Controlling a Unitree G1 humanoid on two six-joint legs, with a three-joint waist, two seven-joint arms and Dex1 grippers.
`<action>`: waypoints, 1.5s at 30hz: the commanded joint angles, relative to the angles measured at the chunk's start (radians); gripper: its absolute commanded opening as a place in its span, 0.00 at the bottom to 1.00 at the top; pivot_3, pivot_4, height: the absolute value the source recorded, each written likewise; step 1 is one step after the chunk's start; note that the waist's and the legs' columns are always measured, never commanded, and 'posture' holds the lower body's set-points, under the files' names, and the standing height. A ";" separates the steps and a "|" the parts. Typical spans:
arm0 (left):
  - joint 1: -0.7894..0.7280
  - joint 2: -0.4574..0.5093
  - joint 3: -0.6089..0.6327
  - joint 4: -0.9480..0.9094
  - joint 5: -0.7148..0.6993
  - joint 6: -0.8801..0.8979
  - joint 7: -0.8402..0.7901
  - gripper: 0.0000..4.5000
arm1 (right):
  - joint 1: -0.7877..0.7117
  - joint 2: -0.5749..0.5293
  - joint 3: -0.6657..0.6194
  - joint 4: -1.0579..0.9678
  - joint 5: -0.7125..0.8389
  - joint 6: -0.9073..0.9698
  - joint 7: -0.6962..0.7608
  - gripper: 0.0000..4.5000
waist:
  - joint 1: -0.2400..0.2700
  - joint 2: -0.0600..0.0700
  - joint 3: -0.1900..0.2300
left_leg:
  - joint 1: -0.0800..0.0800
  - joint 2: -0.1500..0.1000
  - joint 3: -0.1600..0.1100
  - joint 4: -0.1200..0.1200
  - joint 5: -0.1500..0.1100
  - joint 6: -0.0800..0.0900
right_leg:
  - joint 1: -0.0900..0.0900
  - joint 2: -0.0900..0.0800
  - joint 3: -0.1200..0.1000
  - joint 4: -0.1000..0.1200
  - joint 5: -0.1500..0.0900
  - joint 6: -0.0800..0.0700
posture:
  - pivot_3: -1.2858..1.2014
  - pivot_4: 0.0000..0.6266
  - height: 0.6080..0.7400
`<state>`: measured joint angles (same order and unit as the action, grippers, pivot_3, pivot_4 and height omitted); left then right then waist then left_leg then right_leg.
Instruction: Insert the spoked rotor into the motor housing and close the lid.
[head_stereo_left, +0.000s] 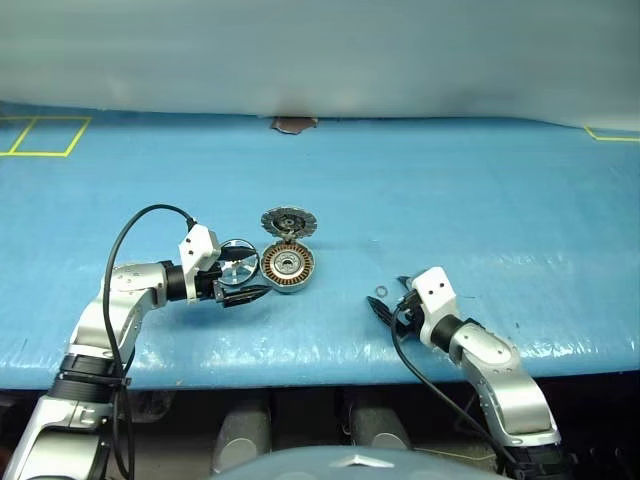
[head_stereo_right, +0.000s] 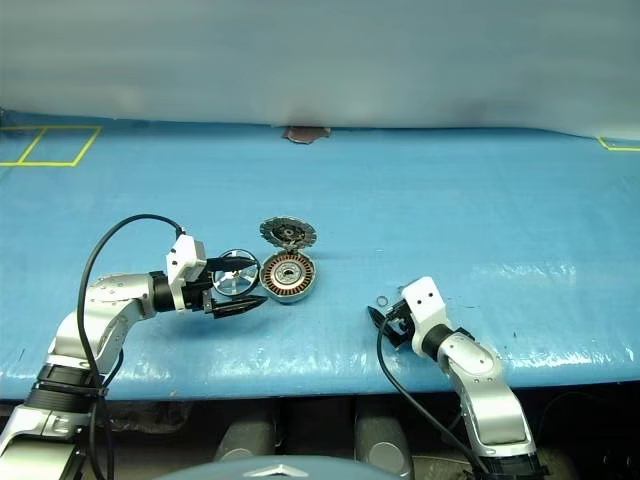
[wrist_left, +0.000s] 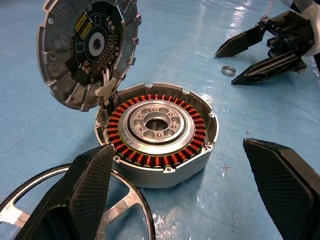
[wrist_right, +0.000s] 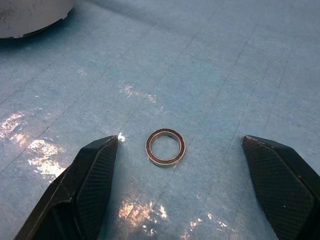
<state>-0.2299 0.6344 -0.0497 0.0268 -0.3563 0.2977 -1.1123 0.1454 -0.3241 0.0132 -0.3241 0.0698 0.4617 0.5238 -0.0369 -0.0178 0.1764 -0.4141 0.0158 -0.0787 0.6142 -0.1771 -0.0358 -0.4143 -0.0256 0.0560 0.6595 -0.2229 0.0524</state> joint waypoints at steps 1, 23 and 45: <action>-0.007 0.008 0.022 -0.026 -0.006 -0.015 0.003 1.00 | 0.019 -0.012 -0.002 -0.006 0.007 0.005 -0.017 0.80 | 0.000 0.000 0.000 | 0.000 0.000 0.000 0.000 0.000 0.000 | 0.000 0.000 0.000 0.000 0.000 0.000 | 0.52 0.24 1.00; 0.020 0.029 0.039 -0.013 -0.004 -0.007 0.014 1.00 | -0.191 0.011 0.074 -0.147 0.069 0.083 -0.043 0.16 | -0.005 0.000 0.000 | 0.000 0.001 0.001 0.001 0.000 0.000 | -0.001 0.001 0.000 0.000 0.000 0.000 | 0.52 0.24 1.00; 0.021 0.026 0.057 0.006 0.006 -0.028 0.048 1.00 | -0.488 0.164 0.343 0.242 0.035 0.056 -0.003 0.16 | -0.008 0.000 0.000 | 0.000 0.001 0.001 0.000 -0.001 0.001 | -0.001 0.001 0.000 0.000 0.000 0.000 | 0.52 0.24 1.00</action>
<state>-0.2055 0.6538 -0.0134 0.0370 -0.3531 0.2904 -1.0688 -0.3269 -0.1715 0.3513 -0.0893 0.1090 0.5433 0.5218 -0.0448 -0.0179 0.1764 -0.4144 0.0171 -0.0780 0.6145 -0.1780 -0.0350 -0.4151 -0.0242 0.0557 0.6598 -0.2227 0.0524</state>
